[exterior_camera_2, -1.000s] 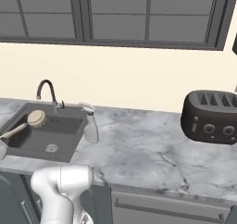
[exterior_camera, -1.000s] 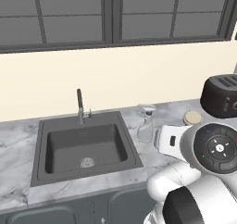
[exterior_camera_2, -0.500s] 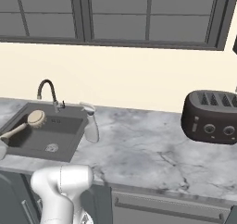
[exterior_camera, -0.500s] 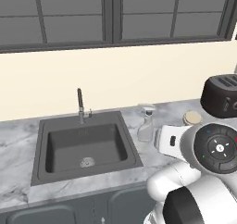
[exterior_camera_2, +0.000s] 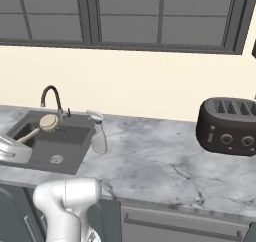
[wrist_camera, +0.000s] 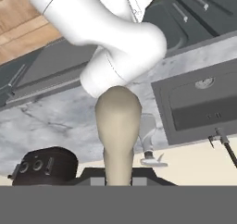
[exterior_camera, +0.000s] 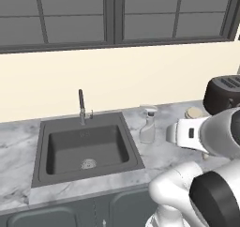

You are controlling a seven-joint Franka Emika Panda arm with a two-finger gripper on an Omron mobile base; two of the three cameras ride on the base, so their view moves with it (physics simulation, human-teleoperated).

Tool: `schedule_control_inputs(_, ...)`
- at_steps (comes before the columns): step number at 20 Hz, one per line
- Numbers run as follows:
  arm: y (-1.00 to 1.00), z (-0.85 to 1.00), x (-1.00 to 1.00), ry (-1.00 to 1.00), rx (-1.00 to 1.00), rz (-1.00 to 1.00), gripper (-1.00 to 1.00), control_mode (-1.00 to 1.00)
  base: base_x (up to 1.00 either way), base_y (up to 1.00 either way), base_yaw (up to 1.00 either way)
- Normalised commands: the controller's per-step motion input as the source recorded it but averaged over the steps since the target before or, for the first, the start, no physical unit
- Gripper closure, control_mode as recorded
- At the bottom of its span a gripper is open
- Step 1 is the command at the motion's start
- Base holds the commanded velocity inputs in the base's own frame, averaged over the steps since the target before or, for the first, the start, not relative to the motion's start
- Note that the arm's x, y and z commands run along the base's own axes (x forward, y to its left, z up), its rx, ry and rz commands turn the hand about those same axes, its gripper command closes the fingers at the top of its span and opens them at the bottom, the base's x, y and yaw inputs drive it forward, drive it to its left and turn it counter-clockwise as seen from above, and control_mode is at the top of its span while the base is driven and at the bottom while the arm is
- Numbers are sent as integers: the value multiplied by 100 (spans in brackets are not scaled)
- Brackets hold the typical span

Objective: Locate and retrieve the spray and dish brush from the cabinet. Place them next to the sink.

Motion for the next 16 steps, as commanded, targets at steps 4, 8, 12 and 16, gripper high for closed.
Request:
schedule_control_inputs(4, -23, -3, 12, 0, 3, 36, 100, -100, 0, 0, 0)
schedule_control_inputs(8, -3, -16, 0, 1, -5, 50, 100, -100, 0, 0, 0)
schedule_control_inputs(12, -1, -28, 0, 5, -7, 50, 100, -100, 0, 0, 0)
schedule_control_inputs(16, -1, -30, 0, 9, -7, 50, 100, -100, 0, 0, 0)
